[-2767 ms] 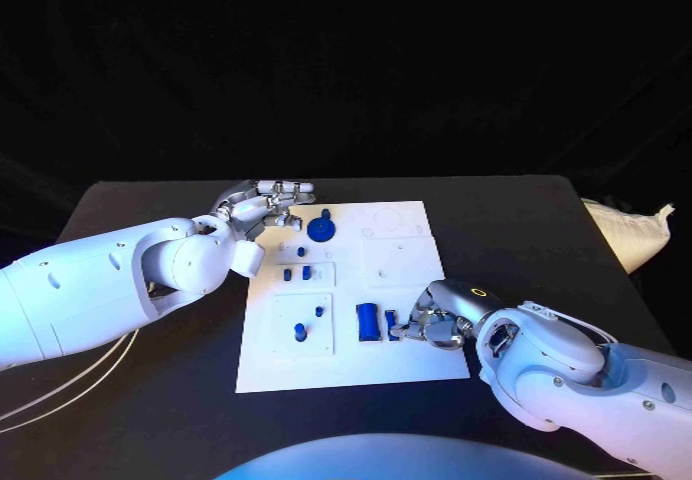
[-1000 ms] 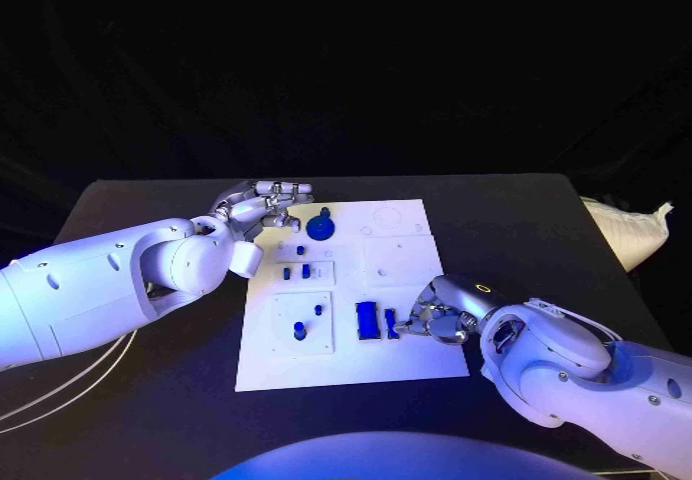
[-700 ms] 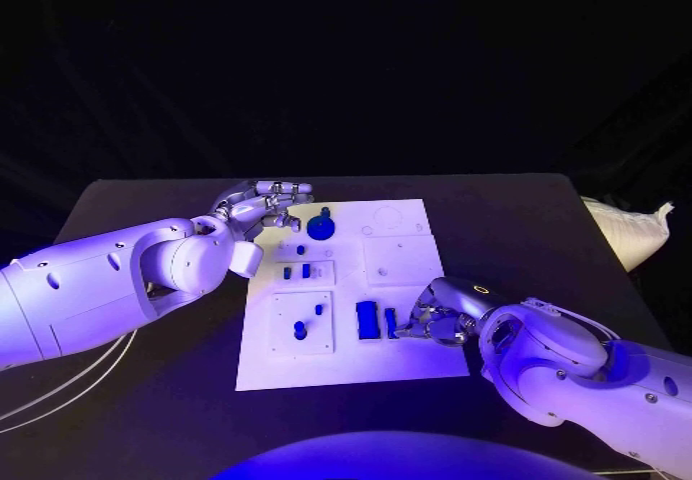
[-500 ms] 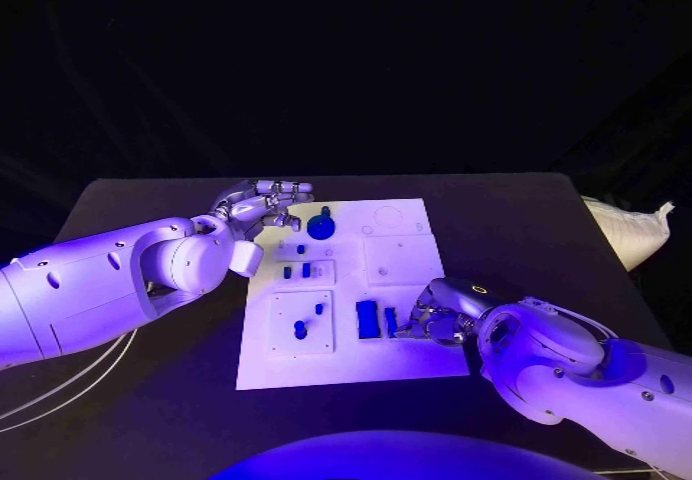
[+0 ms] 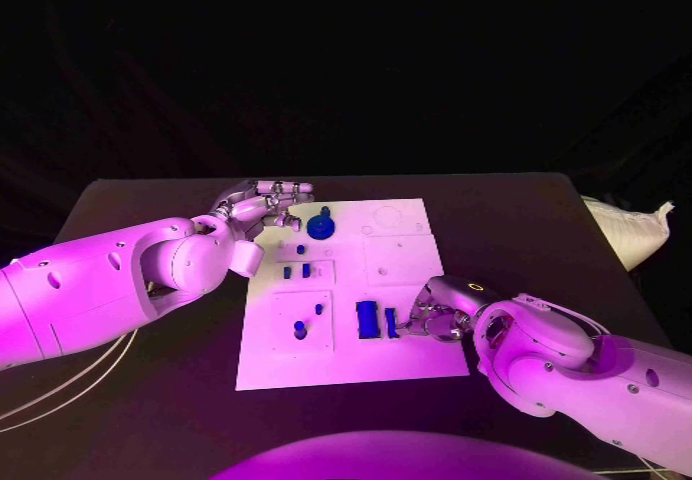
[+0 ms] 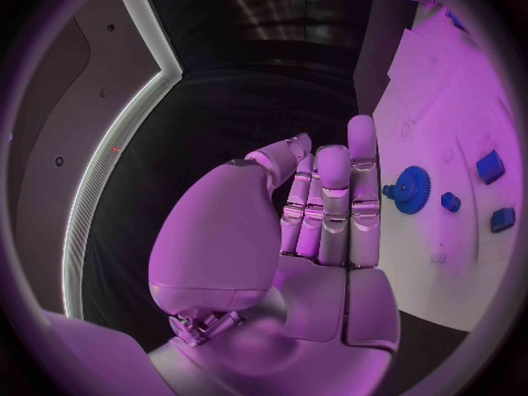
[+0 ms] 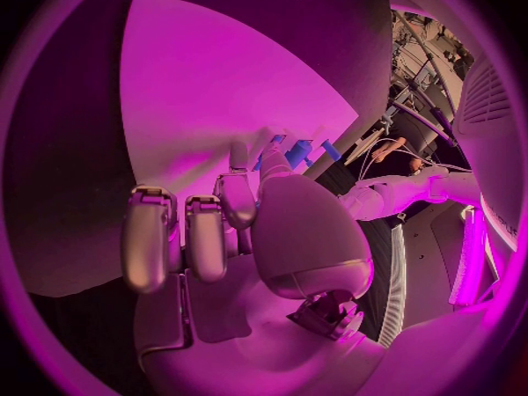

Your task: Assemble the parts on the task board

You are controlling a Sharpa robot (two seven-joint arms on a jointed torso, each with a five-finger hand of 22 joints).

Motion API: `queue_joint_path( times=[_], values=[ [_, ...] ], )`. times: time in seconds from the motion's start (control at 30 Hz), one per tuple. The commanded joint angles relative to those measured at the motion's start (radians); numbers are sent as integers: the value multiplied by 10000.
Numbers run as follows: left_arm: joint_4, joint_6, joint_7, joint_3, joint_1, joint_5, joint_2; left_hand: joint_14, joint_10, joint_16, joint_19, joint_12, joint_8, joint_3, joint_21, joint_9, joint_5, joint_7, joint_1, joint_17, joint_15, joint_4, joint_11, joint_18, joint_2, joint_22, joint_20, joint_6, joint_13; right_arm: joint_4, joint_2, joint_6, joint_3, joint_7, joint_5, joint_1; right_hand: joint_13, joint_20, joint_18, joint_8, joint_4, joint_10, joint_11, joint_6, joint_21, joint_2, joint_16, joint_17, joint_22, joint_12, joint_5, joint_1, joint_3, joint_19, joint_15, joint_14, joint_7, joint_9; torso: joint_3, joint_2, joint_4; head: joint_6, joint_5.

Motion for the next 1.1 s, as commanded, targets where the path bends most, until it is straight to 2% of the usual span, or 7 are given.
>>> queue_joint_path(
  times=[0.03, 0.3, 0.5, 0.63, 0.83, 0.97, 1.1],
  values=[
    [7, 168, 34, 2, 2, -23, 21, -49, -76, -41, -88, 61, 30, -12, -40, -12, -12, 7, 5, -10, 13, -24, -14, 99, 90, -12, 1, -82, -12, 72, -23, 39, -21, -54, -47, -28, -37, 29, -161, -41, -11, 57, 14, -32, 15, 39, -29, 1014, -22, -50, 90, -26, -54, 58, -55, 764, 96, -12, 3, -11, -20, 22, 20],
    [-130, 209, 67, 0, -21, -22, 57, -65, -91, -45, -94, 83, 37, -32, -46, -10, -17, 10, -14, -42, 18, -29, -9, 98, 96, -15, 7, -88, -13, 345, -396, -1048, 13, 935, 1577, 171, -964, 93, -17, -341, 114, -571, 183, -520, -447, -121, -379, 488, -758, -1671, 425, -123, -395, -248, 69, 640, 301, -128, -41, -107, -43, 146, -47],
    [-552, 197, 194, 0, -108, 216, 216, -237, -144, -213, -153, 123, 45, -161, -105, -10, -29, 8, -200, -373, 51, 59, -1, 91, 82, -51, 36, -120, -18, -370, -452, -2086, 23, 3367, 5128, 682, -2911, 301, 342, -823, -41, -1886, 465, -1220, -1798, 14, -1686, -1227, -2698, -4810, 826, 443, -459, -1067, 298, 186, 625, -317, -83, -360, -93, 466, -110],
    [-1064, 87, 378, 1, -237, 597, 508, -1035, -253, -867, -759, 230, 70, -580, -634, -8, -32, 12, -499, -879, 145, 222, 23, 92, 15, -367, 135, -198, -18, -1627, -128, -2412, 22, 5562, 8411, 1092, -4499, 559, 1061, -1027, -240, -3018, 773, -1823, -5626, 293, -6219, -6084, -7315, -6726, 859, 1095, -412, -3069, 639, -1426, 993, -488, -120, -647, -122, 794, -161],
    [-1762, -111, 731, 1, -399, 1021, 1001, -2579, -476, -3509, -2565, 228, 117, -1086, -2282, -14, -29, 55, -589, -2230, 547, 451, 205, 27, 135, -1481, 461, -320, -76, -3594, 670, -2093, 21, 7863, 11746, 1328, -7285, 1192, 1036, -1090, -514, -3926, 1372, -2517, -8542, 603, -9910, -8118, -9240, -9051, 775, 1943, -210, -3754, 1210, -2570, 1550, -1043, -177, -1005, -205, 1369, -175],
    [-2265, -323, 1103, 4, -530, 1334, 1340, -3151, -529, -5797, -4070, -113, 44, -1186, -3812, -21, -23, 46, -502, -3301, 944, 575, 385, -104, 211, -2743, 994, -489, -105, -4820, 1288, -1510, 24, 8826, 12893, 1411, -8753, 1748, 1028, -1093, -818, -4216, 1760, -2965, -10497, 453, -11812, -9319, -10475, -9697, 751, 1973, -304, -4667, 1731, -3772, 1617, -1608, -151, -1138, -301, 1710, -99],
    [-2743, -399, 1408, 8, -616, 1484, 1655, -3443, -417, -7275, -4878, -559, -46, -1337, -4318, -26, -6, -19, -411, -4027, 1266, 654, 441, 72, 279, -3745, 1423, -458, -108, -5674, 1744, -1092, 39, 9357, 13520, 1472, -9725, 2091, 1127, -1102, -1112, -4280, 1855, -3009, -11550, 527, -12856, -10200, -11185, -9891, 733, 1797, -340, -4827, 2094, -4207, 1569, -1993, -104, -1239, -317, 1791, -59]
  ],
)
